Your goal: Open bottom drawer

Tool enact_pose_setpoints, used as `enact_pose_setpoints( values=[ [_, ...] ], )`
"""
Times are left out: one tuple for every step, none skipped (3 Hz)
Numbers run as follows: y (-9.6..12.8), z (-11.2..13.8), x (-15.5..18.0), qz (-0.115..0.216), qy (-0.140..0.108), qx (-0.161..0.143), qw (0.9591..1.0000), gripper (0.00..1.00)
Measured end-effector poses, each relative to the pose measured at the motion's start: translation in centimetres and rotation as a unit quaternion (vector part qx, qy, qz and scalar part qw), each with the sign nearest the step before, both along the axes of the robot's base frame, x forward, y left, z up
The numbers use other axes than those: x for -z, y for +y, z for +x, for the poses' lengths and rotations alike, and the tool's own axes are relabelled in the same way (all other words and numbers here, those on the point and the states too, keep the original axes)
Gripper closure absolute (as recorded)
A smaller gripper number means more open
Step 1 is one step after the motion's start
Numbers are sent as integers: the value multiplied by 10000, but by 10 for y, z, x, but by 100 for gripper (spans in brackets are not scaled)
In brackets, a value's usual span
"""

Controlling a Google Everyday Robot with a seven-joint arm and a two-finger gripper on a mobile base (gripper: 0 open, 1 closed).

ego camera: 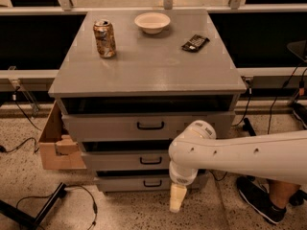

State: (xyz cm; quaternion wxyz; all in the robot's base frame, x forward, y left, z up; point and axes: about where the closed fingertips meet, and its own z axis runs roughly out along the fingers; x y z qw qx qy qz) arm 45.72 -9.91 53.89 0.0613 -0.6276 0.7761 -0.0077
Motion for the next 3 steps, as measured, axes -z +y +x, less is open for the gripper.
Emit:
enact_pose_setpoints(
  values=[
    [2,-3,13,32,129,10,9999,0],
    [17,0,53,133,291,-70,9995,0],
    [33,2,114,243,499,-218,9982,0]
  ],
)
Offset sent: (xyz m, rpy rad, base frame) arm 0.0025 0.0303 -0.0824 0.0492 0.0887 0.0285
